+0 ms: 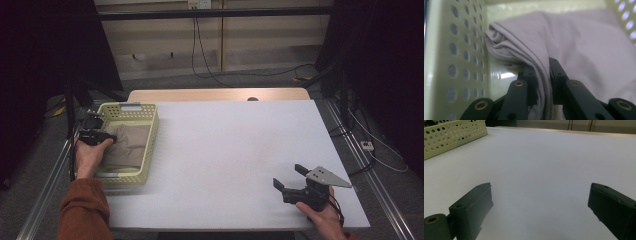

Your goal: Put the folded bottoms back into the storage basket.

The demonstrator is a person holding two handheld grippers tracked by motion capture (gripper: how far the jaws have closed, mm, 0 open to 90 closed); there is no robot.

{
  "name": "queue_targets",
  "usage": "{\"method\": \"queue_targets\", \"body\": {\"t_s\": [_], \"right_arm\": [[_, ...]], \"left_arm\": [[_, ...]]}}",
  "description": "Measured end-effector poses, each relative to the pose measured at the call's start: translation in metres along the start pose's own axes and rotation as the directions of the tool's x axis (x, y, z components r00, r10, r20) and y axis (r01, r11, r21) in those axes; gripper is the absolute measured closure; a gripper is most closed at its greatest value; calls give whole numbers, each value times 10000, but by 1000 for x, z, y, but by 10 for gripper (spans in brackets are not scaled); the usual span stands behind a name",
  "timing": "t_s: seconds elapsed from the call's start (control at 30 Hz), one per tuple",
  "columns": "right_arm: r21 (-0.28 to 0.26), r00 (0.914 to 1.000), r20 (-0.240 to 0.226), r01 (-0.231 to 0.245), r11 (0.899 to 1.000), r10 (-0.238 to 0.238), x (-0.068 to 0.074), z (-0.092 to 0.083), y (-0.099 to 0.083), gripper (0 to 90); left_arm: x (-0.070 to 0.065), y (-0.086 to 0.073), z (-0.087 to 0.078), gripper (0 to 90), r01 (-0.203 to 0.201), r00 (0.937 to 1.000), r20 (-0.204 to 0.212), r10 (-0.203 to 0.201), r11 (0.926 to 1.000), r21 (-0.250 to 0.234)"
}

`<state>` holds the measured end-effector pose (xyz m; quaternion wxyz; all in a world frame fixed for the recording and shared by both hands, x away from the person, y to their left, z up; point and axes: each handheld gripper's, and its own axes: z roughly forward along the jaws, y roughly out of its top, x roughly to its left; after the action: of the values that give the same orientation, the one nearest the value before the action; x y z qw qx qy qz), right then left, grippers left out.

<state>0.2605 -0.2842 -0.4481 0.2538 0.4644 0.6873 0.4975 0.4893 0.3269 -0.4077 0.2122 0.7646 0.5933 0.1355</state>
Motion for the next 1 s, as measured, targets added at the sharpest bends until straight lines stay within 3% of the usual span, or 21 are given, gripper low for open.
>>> {"method": "queue_targets", "body": {"t_s": [0.17, 0.3, 0.33, 0.63, 0.77, 0.87, 0.9, 1.0], "right_arm": [[2, 10000, -29, 12, 10000, -12, 0, 0, 0, 50], [12, 10000, -29, 16, 10000, -16, 0, 0, 0, 50], [2, 10000, -20, 21, 10000, -21, 0, 0, 0, 50], [29, 10000, -10, 7, 10000, -7, 0, 1, 0, 50], [25, 10000, -9, -29, 10000, 29, 0, 1, 0, 50], [13, 10000, -19, -25, 10000, 25, -1, 0, 0, 50], [31, 10000, -28, -11, 10000, 11, 0, 0, 0, 50], [12, 10000, -20, -27, 10000, 27, 0, 0, 0, 50]], "left_arm": [[2, -2, 0, 791, 19, 10000, 61, -22, 9984, 562], [7, -5, 1, 781, 107, 9998, 153, -117, 9976, 689], [8, -5, 1, 773, -97, 9998, 185, 84, 9974, 714], [4, -1, 9, 779, 304, 9994, 129, -310, 9985, 449], [-3, 1, 17, 776, 307, 9991, -305, -300, 9992, 250], [-4, 2, 20, 775, 473, 9985, -266, -471, 9988, 86], [-5, 2, 19, 775, 296, 9991, -308, -290, 9994, 194], [-5, 2, 19, 775, 312, 9995, -99, -310, 9992, 251]]}}
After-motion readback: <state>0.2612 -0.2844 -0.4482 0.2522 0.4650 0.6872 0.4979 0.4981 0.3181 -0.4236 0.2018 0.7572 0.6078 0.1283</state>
